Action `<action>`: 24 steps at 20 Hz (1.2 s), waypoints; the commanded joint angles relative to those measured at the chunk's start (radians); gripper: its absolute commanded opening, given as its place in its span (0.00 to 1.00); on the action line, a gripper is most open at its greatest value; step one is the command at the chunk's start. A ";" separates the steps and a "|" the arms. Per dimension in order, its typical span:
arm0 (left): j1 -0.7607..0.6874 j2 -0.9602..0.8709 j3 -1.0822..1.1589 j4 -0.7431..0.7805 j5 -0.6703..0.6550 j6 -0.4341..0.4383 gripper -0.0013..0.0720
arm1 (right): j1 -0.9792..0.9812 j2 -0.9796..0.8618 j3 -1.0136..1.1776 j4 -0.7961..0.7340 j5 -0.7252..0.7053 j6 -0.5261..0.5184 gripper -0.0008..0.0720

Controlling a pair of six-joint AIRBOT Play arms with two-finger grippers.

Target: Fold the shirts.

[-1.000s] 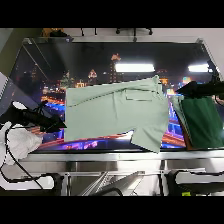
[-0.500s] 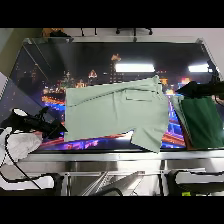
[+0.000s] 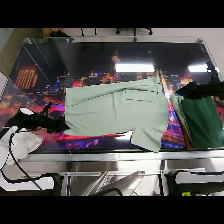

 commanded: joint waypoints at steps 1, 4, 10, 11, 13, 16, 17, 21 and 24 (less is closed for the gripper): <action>0.014 0.002 0.077 0.027 -0.003 0.010 0.03 | -0.001 0.008 -0.023 -0.010 0.043 0.040 0.32; 0.053 -0.003 0.083 0.031 0.007 0.012 0.03 | -0.001 0.074 -0.183 -0.036 0.024 0.059 0.32; 0.121 -0.012 0.084 0.028 -0.019 0.014 0.03 | 0.001 0.217 -0.588 -0.131 -0.176 0.117 0.56; 0.127 -0.012 0.083 0.027 -0.026 0.014 0.03 | 0.001 0.215 -0.633 -0.122 -0.190 0.117 0.56; 0.126 -0.012 0.084 0.028 -0.034 0.014 0.03 | 0.001 0.204 -0.708 -0.121 -0.216 0.109 0.56; 0.126 -0.012 0.083 0.027 -0.040 0.014 0.04 | 0.002 0.198 -0.812 -0.041 -0.241 0.059 0.56; 0.126 -0.012 0.083 0.027 -0.042 0.014 0.03 | 0.002 0.197 -0.840 -0.003 -0.241 0.038 0.56; 0.126 -0.012 0.083 0.027 -0.043 0.014 0.03 | 0.032 0.196 -0.903 0.053 -0.248 0.005 0.56; 0.126 -0.012 0.083 0.027 -0.043 0.014 0.03 | 0.134 0.186 -0.909 0.063 -0.327 0.004 0.56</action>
